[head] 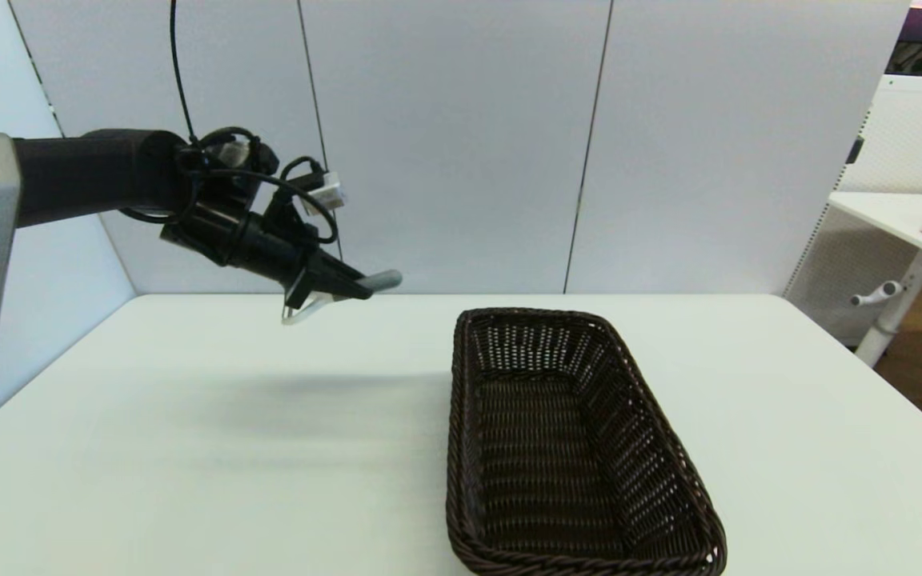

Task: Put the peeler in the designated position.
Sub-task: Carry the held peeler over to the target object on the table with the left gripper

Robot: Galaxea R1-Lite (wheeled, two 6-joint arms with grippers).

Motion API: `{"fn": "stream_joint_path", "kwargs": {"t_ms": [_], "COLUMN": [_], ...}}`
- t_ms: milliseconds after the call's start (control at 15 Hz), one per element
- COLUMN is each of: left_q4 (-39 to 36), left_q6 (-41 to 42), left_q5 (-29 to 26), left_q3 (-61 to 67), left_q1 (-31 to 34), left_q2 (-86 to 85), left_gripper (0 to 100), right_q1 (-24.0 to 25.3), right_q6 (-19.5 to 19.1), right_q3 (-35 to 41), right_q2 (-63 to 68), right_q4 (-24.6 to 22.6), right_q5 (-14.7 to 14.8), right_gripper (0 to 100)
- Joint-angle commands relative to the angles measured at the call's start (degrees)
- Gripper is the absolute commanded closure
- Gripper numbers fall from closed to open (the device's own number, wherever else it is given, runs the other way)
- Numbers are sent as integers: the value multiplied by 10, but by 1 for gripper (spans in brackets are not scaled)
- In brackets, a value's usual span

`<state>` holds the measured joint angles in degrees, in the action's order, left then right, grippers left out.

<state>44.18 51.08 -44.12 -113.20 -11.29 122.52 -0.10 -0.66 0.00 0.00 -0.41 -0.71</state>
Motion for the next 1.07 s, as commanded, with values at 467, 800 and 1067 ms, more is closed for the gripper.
{"fn": "stream_joint_path", "kwargs": {"t_ms": [467,800,1067], "left_q4": [-163,-219,-344], "left_q6": [6,26,34], "left_q5": [13,39,42], "left_q3": [0,0,0], "left_q1": [-224,-333,-403], "left_q2": [-63,-37,24], "left_gripper": [100,100,100], "right_q1": [0,0,0], "right_q6": [0,0,0], "right_q3": [0,0,0], "right_q2": [0,1,0], "right_q4": [0,0,0], "right_q5": [0,-1,0], "right_gripper": [0,0,0]}}
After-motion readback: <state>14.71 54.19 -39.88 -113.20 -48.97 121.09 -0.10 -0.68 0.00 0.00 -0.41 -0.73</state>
